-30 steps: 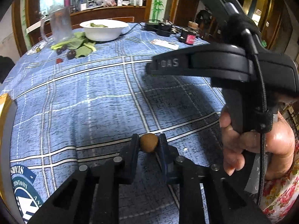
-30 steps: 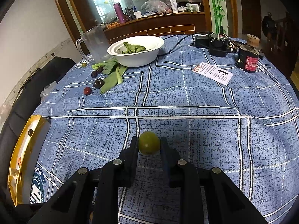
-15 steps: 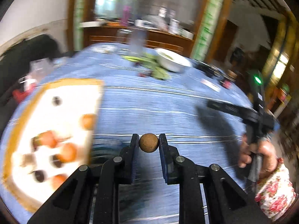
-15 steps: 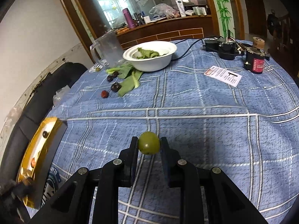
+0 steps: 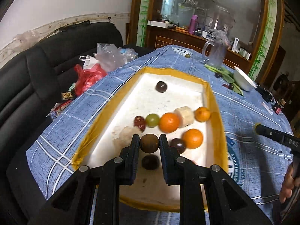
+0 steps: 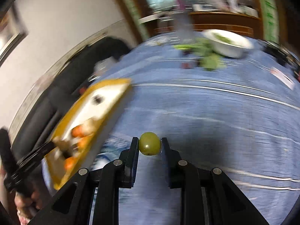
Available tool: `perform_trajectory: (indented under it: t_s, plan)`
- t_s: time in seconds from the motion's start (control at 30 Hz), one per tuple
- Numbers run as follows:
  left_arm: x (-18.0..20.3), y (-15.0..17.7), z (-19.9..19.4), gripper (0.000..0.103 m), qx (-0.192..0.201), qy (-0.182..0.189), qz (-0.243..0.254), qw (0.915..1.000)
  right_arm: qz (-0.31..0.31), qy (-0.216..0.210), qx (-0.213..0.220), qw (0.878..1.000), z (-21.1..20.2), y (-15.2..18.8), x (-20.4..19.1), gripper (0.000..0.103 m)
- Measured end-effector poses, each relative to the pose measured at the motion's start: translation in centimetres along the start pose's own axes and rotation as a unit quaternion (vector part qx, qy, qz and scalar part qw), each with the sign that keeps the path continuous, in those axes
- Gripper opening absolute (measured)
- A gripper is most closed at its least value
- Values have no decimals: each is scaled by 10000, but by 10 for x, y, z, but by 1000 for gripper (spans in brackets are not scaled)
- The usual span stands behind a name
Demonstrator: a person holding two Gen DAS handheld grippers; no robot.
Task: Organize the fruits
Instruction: 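Lower the longan and grape into the tray and open both tools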
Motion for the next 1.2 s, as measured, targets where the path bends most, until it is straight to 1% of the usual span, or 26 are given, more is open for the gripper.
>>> perform_trajectory:
  t_s: [0.07,0.17,0.27,0.33,0.37,0.4,0.43,0.5,0.57,0.63,0.7,0.77,0.93,1.0,1.03,1.1,1.2]
  plan:
    - [-4,0,3,21,-37,23,-29,10000,-371,-145,-120,9991,11,0,-39,25]
    - [-7,3,3,21,-83,158,-75,9998,-827,-295,-282,9957,28,2,-86,26]
    - [-9,4,1,21,-46,215,-114,9997,-1165,-197,-335,9924,41,5,-115,26]
    - [-10,4,1,22,-34,266,-142,9995,-1298,-119,-379,9907,48,8,-126,26]
    - [-10,4,0,24,-33,301,-155,9994,-1350,-92,-409,9900,52,9,-131,26]
    - [-11,5,-1,31,-24,339,-178,9993,-1390,-70,-434,9893,55,11,-134,26]
    - [-13,5,-3,45,21,347,-239,9991,-1414,-49,-444,9889,56,13,-137,26]
    - [-18,5,-9,58,157,333,-361,9987,-1463,19,-430,9883,57,17,-140,26]
    - [-24,4,-15,61,236,414,-502,9976,-1488,78,-426,9879,60,17,-142,26]
    - [-31,3,-19,67,265,527,-663,9961,-1492,100,-418,9879,59,18,-144,27]
    - [-36,3,-21,71,286,581,-770,9949,-1456,114,-375,9886,57,18,-142,30]
    - [-39,4,-23,71,285,573,-838,9944,-1381,87,-294,9899,51,17,-140,38]
    - [-34,6,-25,74,241,609,-823,9945,-1117,90,-50,9937,28,18,-125,41]
    - [-28,6,-28,76,261,592,-750,9951,-932,108,67,9956,17,21,-116,46]
    - [-23,7,-30,77,294,550,-694,9956,-832,141,135,9963,12,23,-111,50]
    - [-16,8,-34,80,385,445,-601,9965,-621,263,338,9972,0,30,-100,51]
    - [-1,11,-44,86,620,152,-455,9969,-479,449,542,9964,-12,40,-93,54]
Point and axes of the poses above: each gripper's, at about its wrist camera, not at the fingertips, and z roughly the way its jaws point, x to its right, y to its underside, the point moved 3 cm from there along z, roughly the way its jaws point, and after that the axes turned 13 degrees about -x, right-handed, at the moved point
